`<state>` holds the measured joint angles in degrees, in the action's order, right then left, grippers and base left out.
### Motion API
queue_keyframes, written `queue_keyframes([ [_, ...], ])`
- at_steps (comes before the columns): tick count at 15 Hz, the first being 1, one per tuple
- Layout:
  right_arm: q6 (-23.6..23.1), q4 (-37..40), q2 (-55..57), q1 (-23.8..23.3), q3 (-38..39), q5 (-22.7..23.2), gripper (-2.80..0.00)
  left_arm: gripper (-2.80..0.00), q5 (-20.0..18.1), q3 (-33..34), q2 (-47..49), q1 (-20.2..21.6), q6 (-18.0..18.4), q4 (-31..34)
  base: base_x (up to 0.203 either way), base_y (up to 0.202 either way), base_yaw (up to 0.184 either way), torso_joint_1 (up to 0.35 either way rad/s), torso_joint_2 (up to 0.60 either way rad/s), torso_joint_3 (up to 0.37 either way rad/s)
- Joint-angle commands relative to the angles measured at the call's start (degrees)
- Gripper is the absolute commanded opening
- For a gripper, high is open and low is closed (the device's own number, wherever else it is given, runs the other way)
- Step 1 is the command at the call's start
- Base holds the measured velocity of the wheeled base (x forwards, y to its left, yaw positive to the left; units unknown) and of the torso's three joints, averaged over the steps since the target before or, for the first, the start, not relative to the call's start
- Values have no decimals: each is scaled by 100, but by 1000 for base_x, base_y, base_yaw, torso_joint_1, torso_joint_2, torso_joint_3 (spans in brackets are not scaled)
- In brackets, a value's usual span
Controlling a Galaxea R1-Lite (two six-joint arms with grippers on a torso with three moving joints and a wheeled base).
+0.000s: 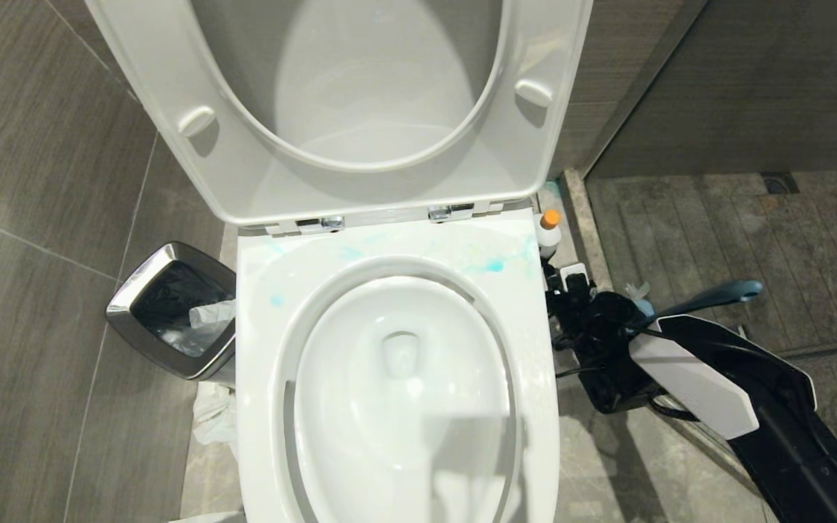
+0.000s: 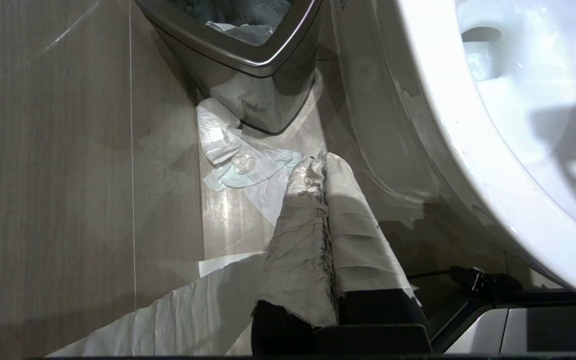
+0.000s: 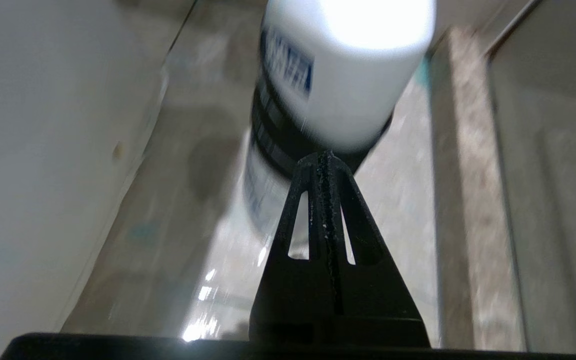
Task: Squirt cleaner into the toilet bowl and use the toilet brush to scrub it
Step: Pour in the cleaning agent
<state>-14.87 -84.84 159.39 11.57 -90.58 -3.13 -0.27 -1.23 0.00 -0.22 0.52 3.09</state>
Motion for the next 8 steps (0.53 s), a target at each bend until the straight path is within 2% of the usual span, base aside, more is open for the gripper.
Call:
queue_keyframes([
  [1, 49, -118, -502, 3, 838, 63, -280, -280, 0, 0, 9, -4, 0, 7, 0, 0, 0, 0, 0, 0],
  [4, 358, -133, -1823, 7, 2202, 169, -280, -280, 0, 0, 9, -4, 0, 7, 0, 0, 0, 0, 0, 0],
  [6, 523, 104, -2597, -35, 2539, 187, -280, -280, 0, 0, 9, -4, 0, 7, 0, 0, 0, 0, 0, 0],
  [8, 610, 807, -3341, -78, 2733, 164, -280, -280, 0, 0, 9, -4, 0, 7, 0, 0, 0, 0, 0, 0],
])
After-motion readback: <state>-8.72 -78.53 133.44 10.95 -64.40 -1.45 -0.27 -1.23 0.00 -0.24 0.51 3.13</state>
